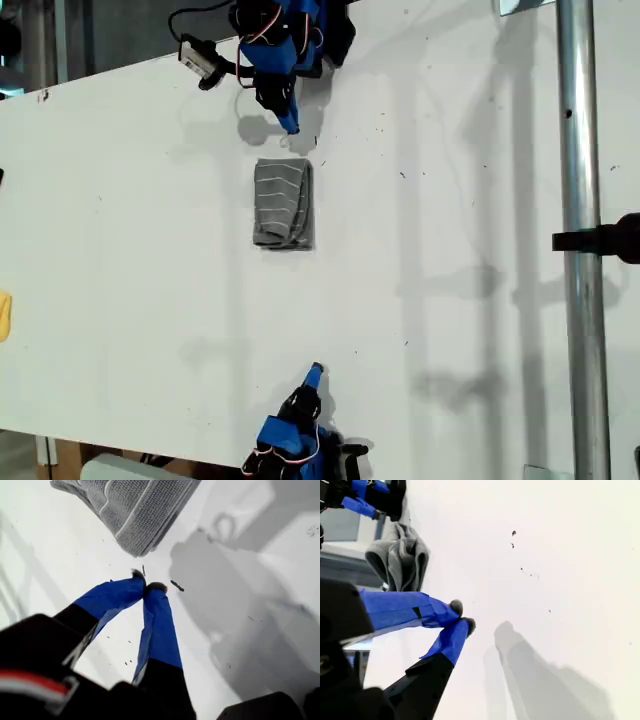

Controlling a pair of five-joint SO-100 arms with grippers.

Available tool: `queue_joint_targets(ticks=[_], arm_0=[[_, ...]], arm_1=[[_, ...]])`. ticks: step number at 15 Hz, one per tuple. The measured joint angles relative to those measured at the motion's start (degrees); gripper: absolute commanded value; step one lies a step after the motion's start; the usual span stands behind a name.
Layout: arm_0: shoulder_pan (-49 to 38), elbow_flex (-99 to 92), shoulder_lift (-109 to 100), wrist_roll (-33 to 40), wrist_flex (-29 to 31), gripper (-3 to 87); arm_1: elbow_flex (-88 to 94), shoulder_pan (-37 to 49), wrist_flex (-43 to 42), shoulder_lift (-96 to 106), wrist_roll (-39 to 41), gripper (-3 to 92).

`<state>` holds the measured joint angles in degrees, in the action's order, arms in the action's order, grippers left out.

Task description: Grasp corners of a towel and fold twice.

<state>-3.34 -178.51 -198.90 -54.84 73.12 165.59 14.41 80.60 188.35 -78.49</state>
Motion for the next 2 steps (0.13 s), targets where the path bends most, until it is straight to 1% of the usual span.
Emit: queue_joint_targets(ticks=[2], arm_0=[[0.0, 0.0, 0.0, 0.0, 0.0, 0.0]], arm_1=[[0.0, -0.1, 0.0, 0.0, 0.0, 4.4]])
